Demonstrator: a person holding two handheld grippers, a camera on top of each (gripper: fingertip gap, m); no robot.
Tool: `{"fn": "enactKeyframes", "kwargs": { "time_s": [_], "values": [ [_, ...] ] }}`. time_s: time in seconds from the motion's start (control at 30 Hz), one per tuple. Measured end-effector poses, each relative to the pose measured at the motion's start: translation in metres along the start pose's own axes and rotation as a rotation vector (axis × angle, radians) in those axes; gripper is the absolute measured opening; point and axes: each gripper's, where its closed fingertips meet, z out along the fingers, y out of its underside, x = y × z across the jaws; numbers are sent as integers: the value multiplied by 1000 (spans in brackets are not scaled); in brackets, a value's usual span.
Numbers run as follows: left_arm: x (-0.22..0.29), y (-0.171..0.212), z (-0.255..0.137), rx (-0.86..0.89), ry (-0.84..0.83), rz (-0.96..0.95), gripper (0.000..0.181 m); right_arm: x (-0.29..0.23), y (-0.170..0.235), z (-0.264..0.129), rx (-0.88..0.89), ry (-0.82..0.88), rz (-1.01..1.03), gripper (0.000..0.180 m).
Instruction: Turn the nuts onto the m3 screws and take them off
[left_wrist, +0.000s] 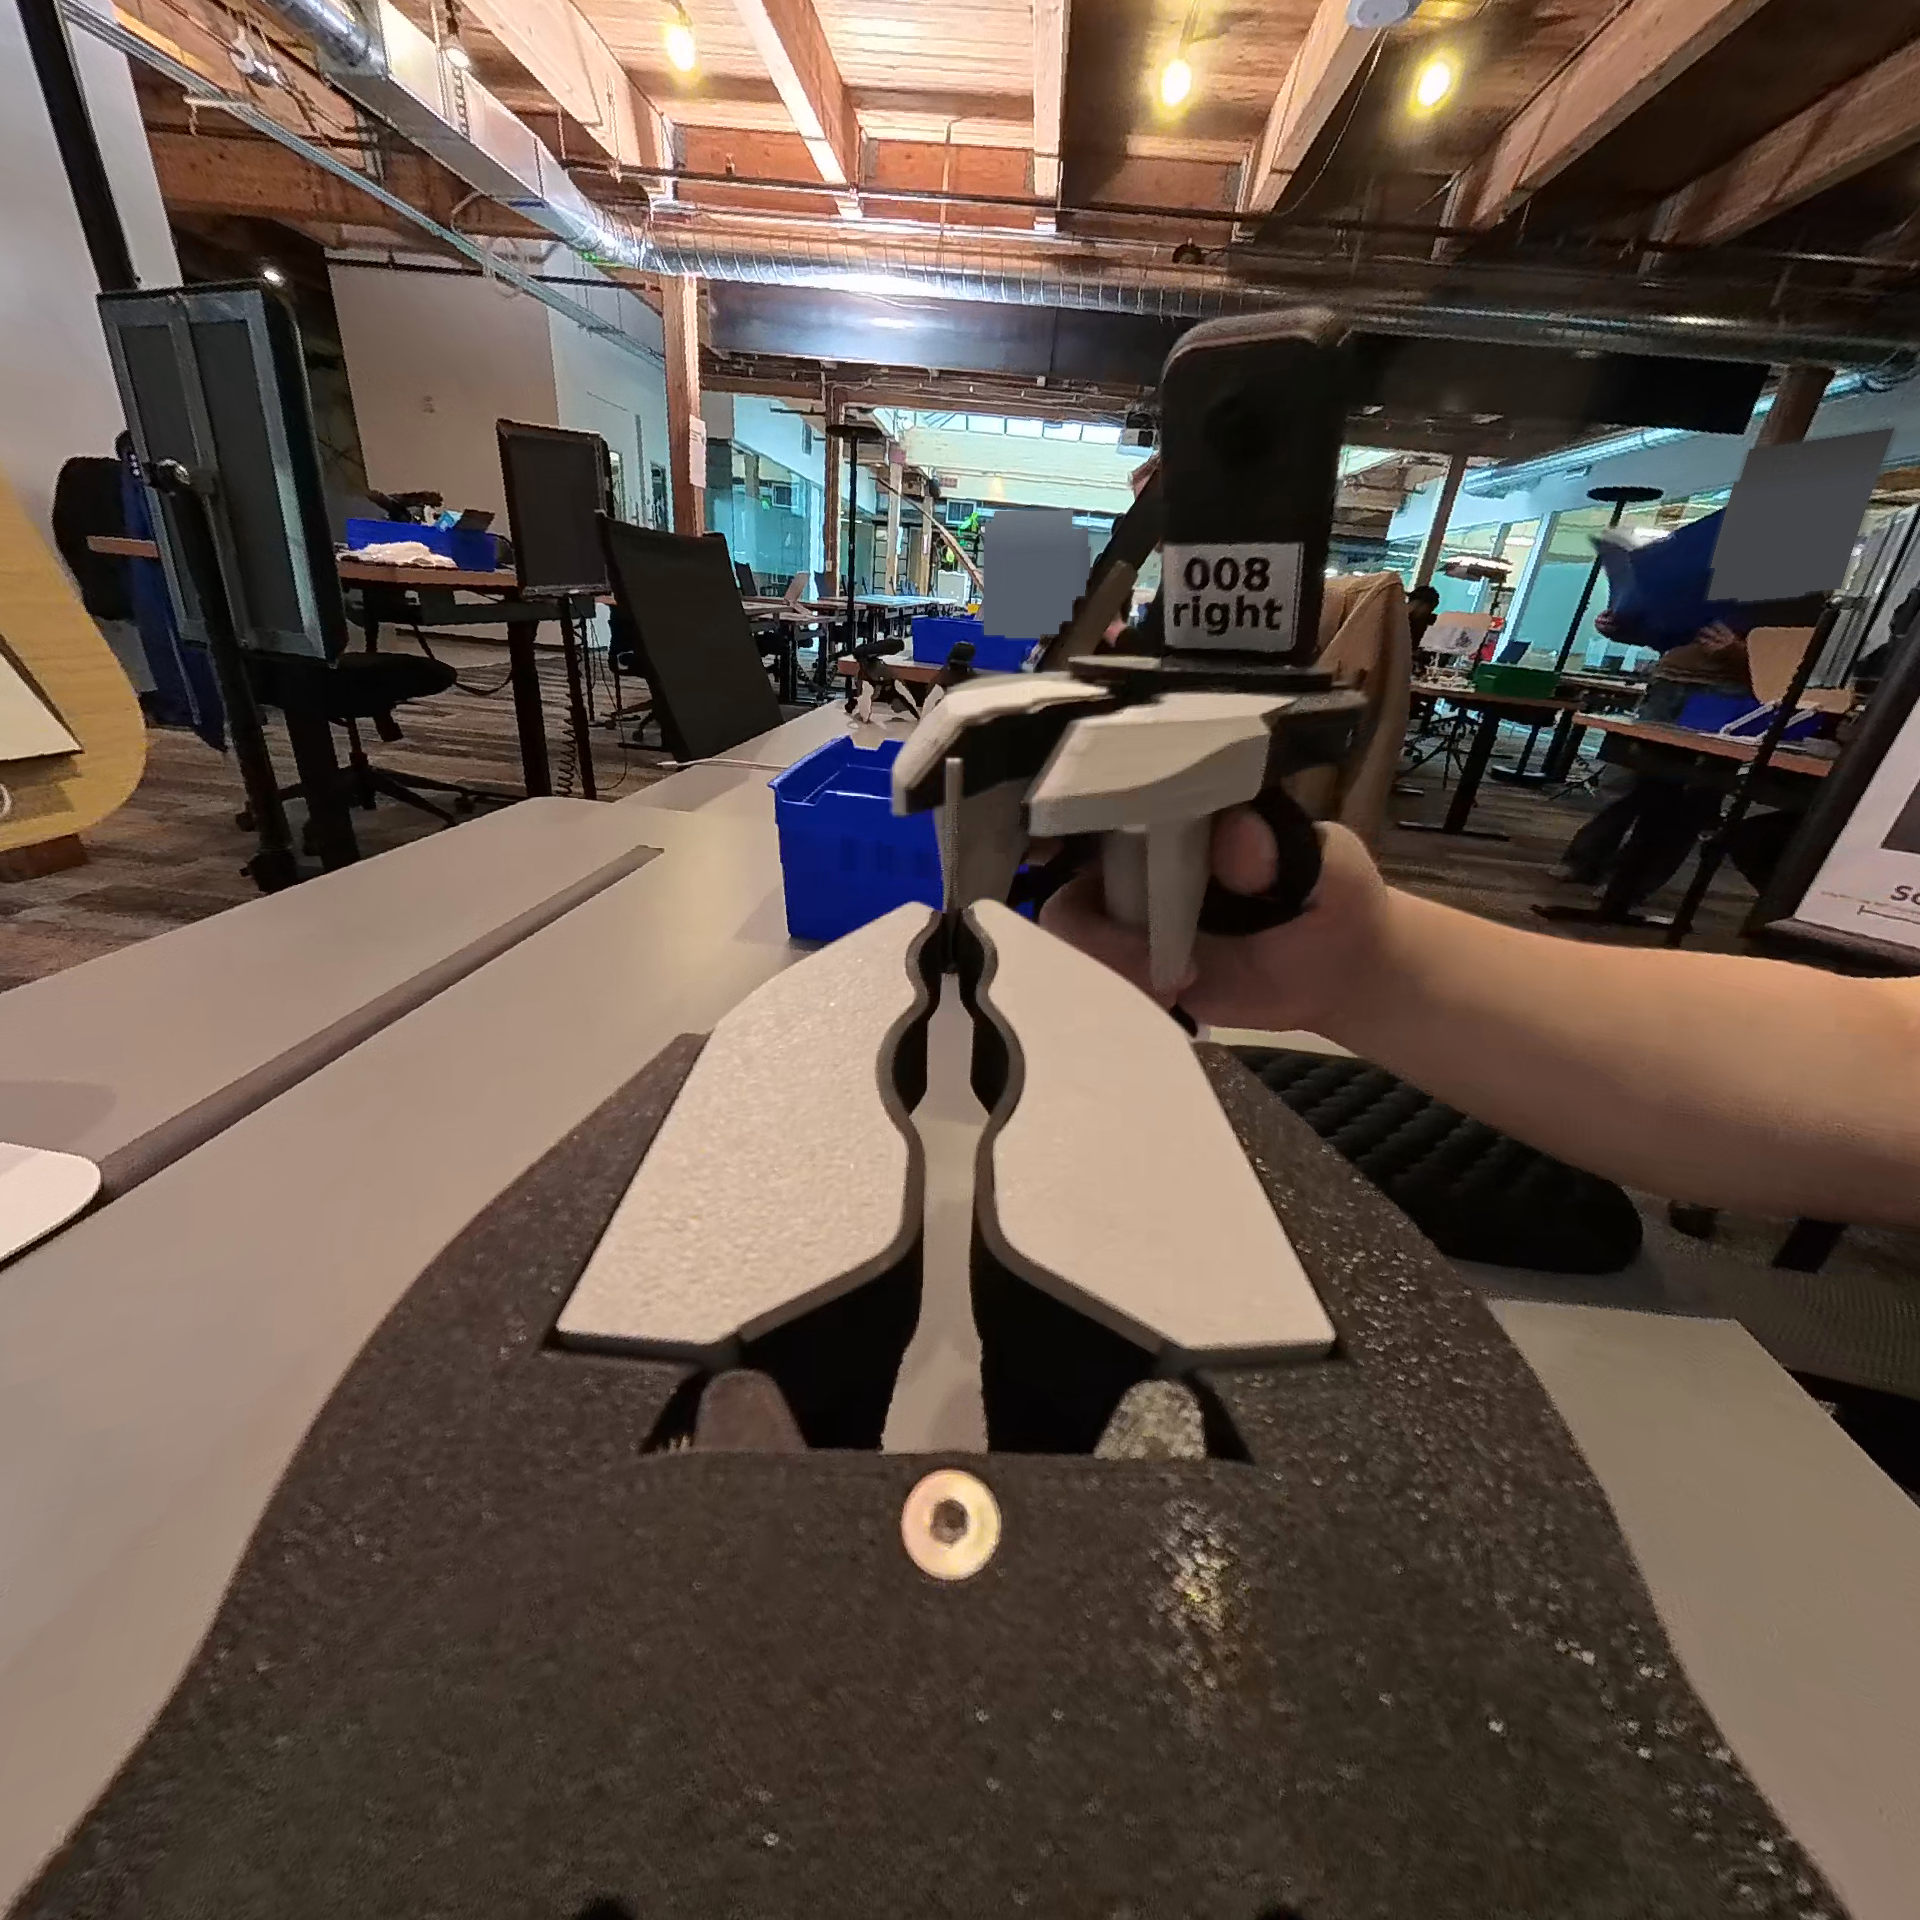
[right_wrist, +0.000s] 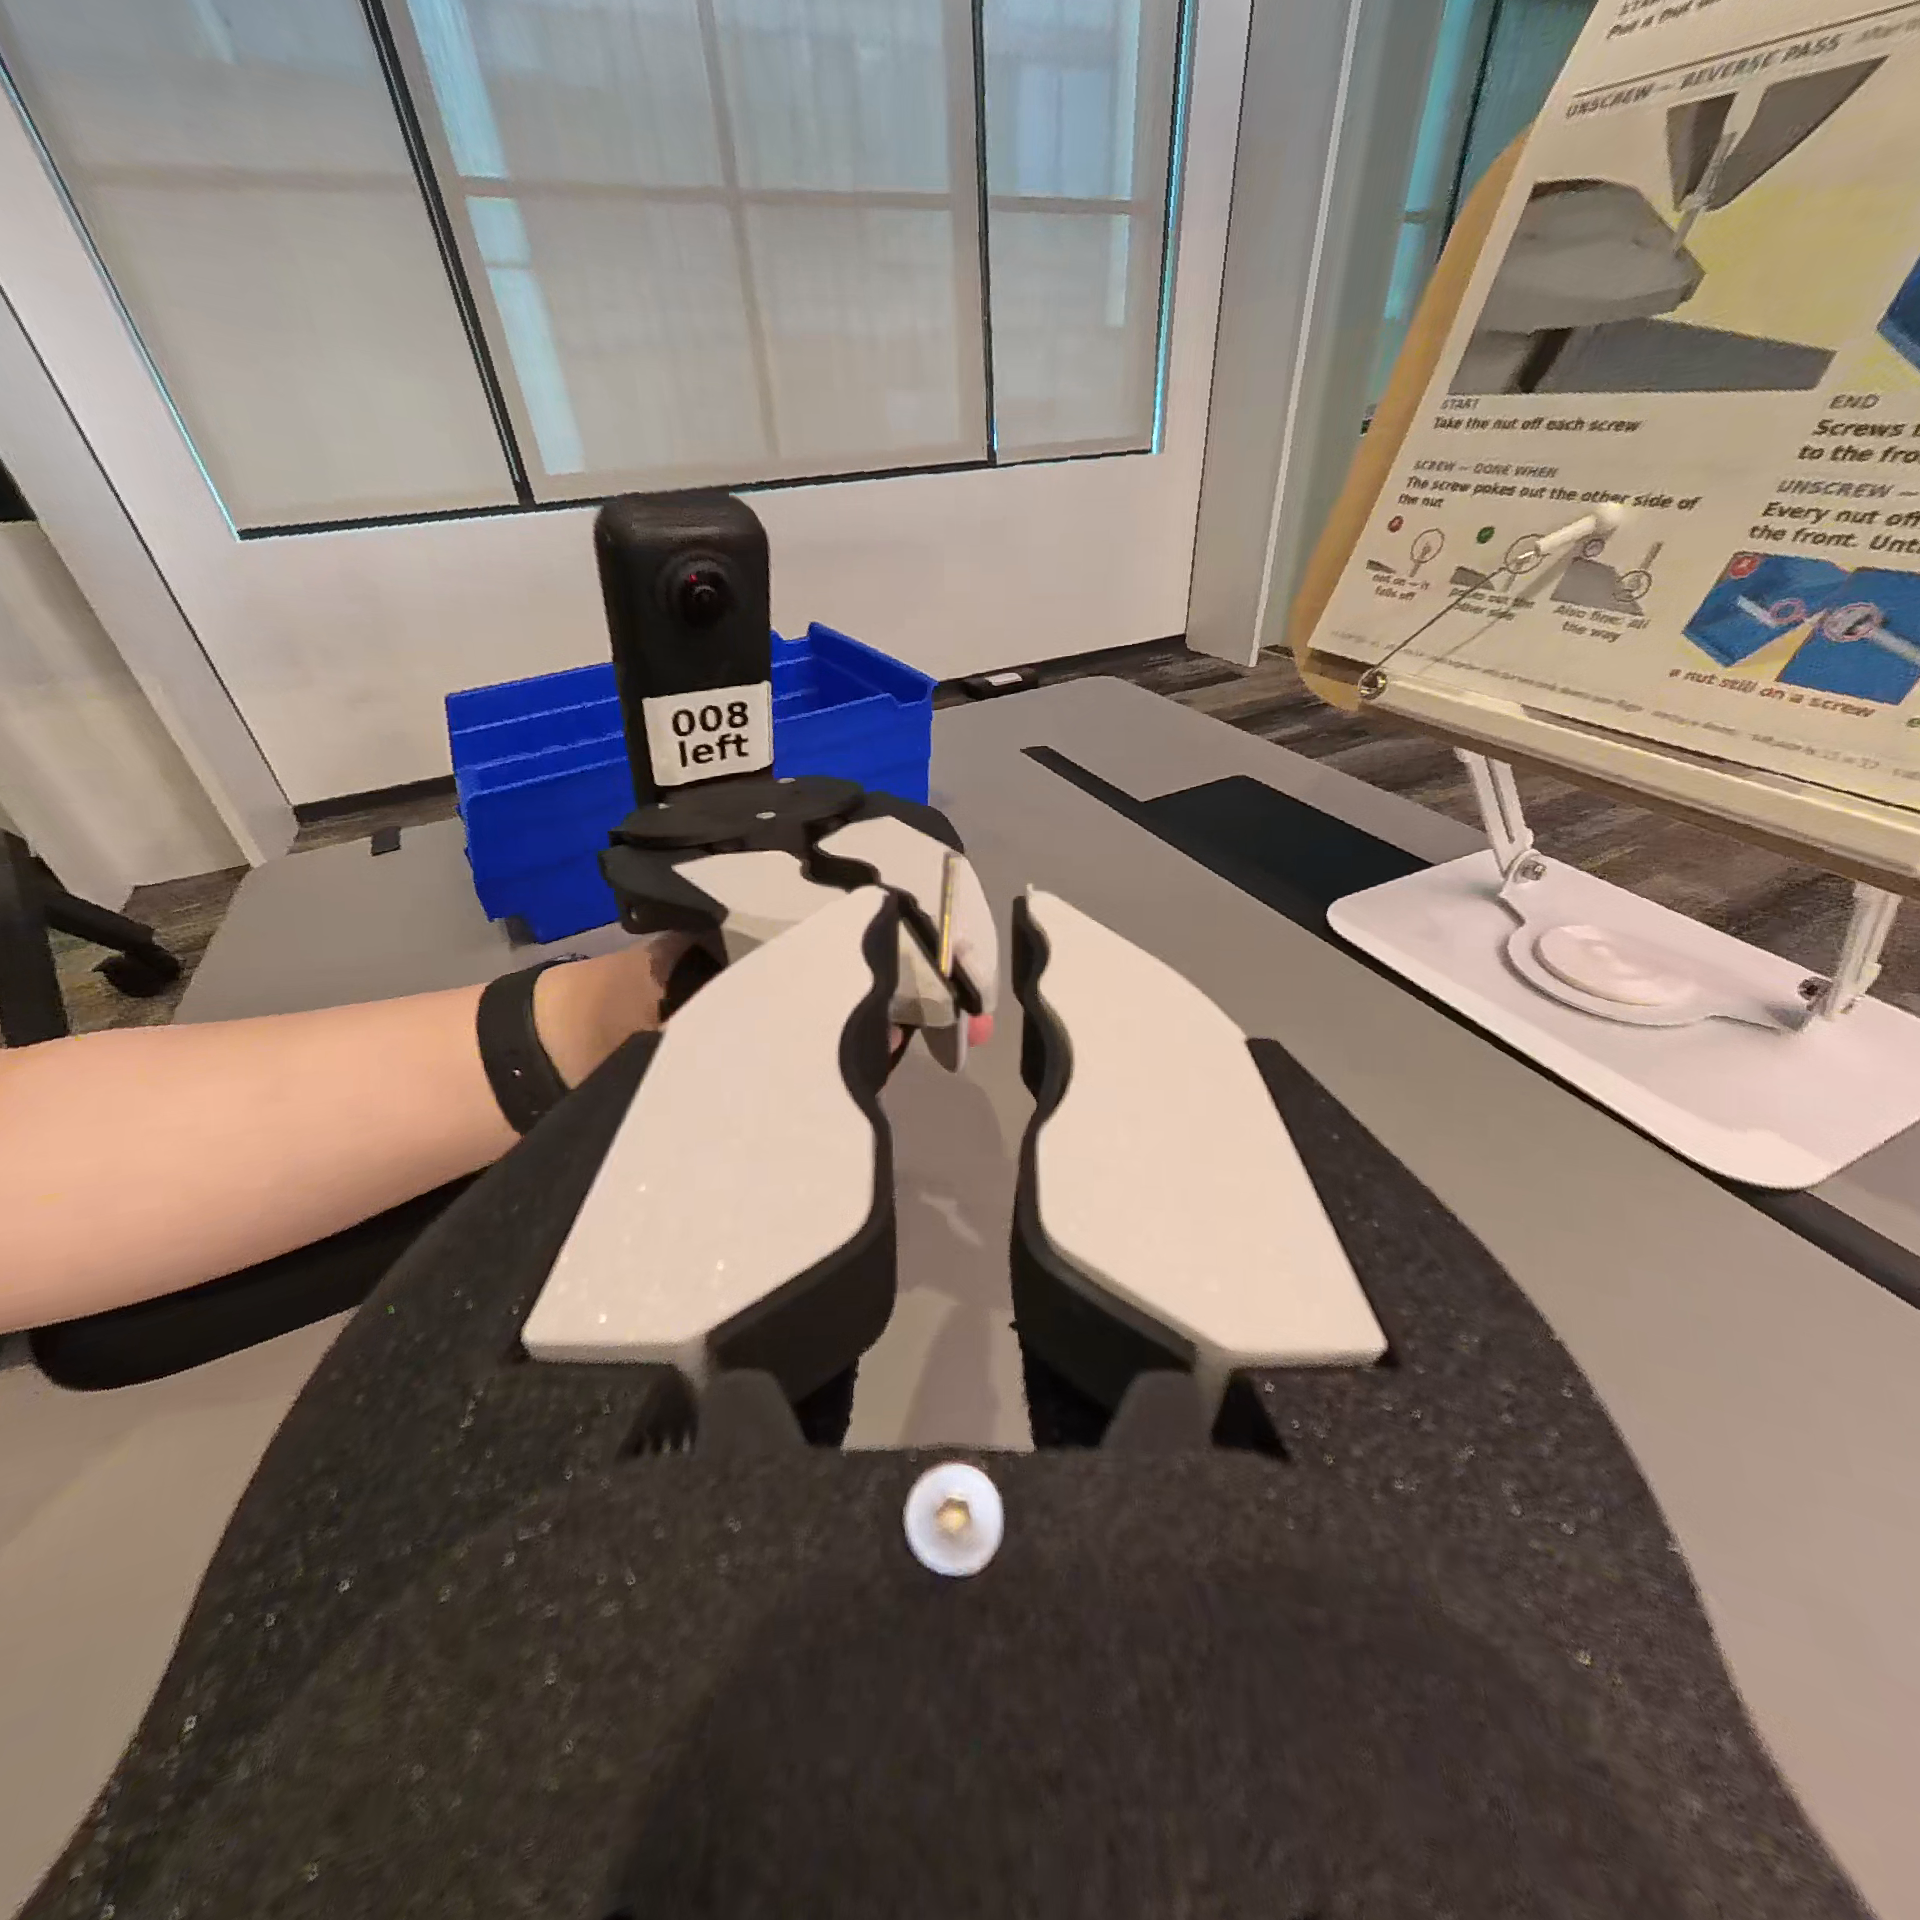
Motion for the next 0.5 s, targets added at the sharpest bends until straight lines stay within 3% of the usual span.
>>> {"fn": "enactKeyframes", "kwargs": {
  "time_s": [0.5],
  "values": [
    [4, -1, 0, 7, 29, -5, 2, -6, 6, 11, 36, -74, 43, 2]
  ]
}}
